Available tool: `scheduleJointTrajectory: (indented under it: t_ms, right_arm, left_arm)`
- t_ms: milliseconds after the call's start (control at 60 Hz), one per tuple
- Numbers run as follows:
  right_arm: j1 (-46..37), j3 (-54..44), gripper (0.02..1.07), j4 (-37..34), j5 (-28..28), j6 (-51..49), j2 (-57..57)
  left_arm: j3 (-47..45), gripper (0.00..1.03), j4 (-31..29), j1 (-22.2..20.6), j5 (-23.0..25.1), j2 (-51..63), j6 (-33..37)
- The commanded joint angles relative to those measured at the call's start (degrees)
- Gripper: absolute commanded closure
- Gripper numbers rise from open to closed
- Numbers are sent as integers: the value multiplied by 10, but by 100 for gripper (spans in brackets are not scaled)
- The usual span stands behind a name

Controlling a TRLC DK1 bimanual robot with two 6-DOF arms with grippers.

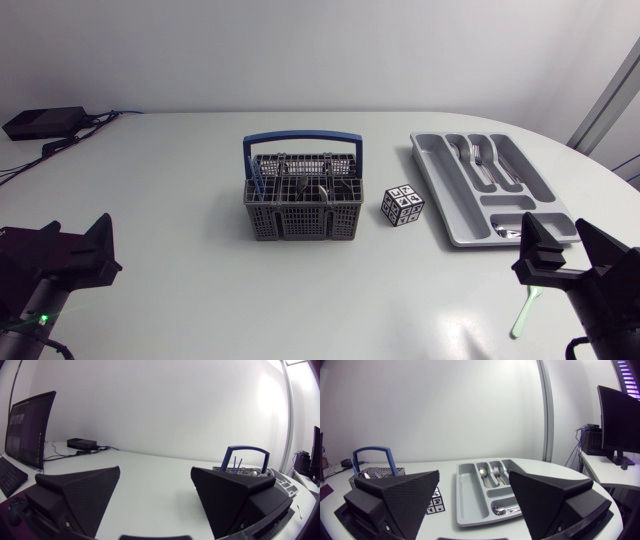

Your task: Transfer all utensils from the basket to the drawer tray.

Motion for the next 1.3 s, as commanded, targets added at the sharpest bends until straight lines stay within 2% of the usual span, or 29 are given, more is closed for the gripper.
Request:
scheduleJointTrajectory:
  t_ms: [0, 233, 400, 683, 783, 950, 1117, 1283]
  right_arm:
    - [2, -13, 7, 1, 0, -2, -4]
    - [4, -4, 7, 6, 3, -2, -4]
    - [1, 31, 7, -7, 8, -5, 7]
    - [1, 134, 7, -8, 18, 14, 176]
    - [5, 186, 13, -39, 26, 31, 242]
    - [-8, 277, 13, -111, 26, 97, 361]
    - [-40, 349, 13, -198, 27, 162, 445]
    - [-54, 406, 13, -300, 26, 192, 541]
  left_arm:
    - [-22, 4, -4, 0, -5, -6, -9]
    - [-6, 4, -4, -1, -5, -6, -7]
    - [47, 5, -18, -15, -4, 19, -7]
    - [145, 5, -25, -30, -5, 177, -9]
    - [192, 5, -49, -32, -5, 255, -1]
    - [256, 5, -106, -62, -4, 357, -2]
    - [270, 5, -101, -95, -4, 414, -14]
    - [271, 5, -81, -102, -4, 463, -14]
